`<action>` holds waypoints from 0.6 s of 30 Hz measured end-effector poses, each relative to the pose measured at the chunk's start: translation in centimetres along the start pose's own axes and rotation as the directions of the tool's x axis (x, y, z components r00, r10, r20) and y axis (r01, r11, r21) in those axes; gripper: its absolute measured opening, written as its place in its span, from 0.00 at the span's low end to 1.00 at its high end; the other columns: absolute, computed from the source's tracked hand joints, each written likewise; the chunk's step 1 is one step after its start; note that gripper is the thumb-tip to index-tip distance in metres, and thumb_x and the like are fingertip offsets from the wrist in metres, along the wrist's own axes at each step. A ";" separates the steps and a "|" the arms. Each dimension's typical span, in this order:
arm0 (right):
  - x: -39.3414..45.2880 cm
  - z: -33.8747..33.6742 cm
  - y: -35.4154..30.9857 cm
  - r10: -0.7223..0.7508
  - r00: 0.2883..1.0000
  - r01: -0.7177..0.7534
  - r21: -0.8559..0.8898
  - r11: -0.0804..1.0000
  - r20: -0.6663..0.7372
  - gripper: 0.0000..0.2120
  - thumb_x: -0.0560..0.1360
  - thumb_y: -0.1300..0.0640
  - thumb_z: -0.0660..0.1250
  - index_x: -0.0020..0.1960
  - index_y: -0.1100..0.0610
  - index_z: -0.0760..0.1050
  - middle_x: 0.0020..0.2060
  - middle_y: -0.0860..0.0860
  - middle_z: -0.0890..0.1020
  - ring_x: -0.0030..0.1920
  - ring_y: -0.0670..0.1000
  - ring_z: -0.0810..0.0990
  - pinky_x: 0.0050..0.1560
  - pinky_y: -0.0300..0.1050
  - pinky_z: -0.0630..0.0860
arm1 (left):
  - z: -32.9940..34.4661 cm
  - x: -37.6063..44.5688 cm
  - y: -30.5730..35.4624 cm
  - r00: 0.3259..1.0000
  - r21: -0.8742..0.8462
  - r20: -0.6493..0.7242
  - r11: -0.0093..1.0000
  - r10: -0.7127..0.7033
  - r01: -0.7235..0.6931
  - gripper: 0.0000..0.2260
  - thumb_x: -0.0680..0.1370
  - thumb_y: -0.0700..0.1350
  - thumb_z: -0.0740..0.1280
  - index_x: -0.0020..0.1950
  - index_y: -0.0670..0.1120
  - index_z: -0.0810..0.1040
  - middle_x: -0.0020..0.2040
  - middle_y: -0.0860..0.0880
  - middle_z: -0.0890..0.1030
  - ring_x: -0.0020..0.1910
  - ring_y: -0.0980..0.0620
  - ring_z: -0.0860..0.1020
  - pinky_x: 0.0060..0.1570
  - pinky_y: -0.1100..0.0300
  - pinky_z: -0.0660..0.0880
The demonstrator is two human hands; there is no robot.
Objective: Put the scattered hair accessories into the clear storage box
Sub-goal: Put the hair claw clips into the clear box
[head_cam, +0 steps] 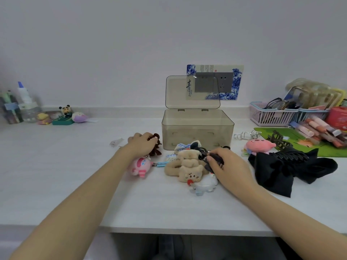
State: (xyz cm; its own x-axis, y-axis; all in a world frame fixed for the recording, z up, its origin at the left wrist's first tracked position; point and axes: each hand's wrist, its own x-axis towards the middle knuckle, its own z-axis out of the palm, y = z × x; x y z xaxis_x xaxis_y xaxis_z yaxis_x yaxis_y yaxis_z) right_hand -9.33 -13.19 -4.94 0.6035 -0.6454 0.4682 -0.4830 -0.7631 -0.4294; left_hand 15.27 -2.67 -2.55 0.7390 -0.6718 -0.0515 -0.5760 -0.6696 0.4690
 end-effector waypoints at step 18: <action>0.1 -1.7 0.4 -0.088 0.993 0.085 -0.042 0.995 -0.080 0.14 0.77 0.50 0.59 0.59 0.51 0.77 0.55 0.48 0.81 0.56 0.51 0.78 0.52 0.43 0.72 | 1.6 -7.2 4.1 0.930 0.048 -0.316 0.982 0.189 -0.183 0.19 0.79 0.57 0.54 0.60 0.47 0.75 0.61 0.44 0.75 0.62 0.43 0.71 0.64 0.47 0.62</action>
State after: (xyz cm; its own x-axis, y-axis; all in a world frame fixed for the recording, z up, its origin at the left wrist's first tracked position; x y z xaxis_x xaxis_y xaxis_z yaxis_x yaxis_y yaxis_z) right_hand -10.58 -13.63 -3.74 0.5910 -0.5763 0.5644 -0.4564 -0.8158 -0.3551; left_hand 7.02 -1.11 -1.62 0.6889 -0.6507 0.3194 -0.7176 -0.5497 0.4277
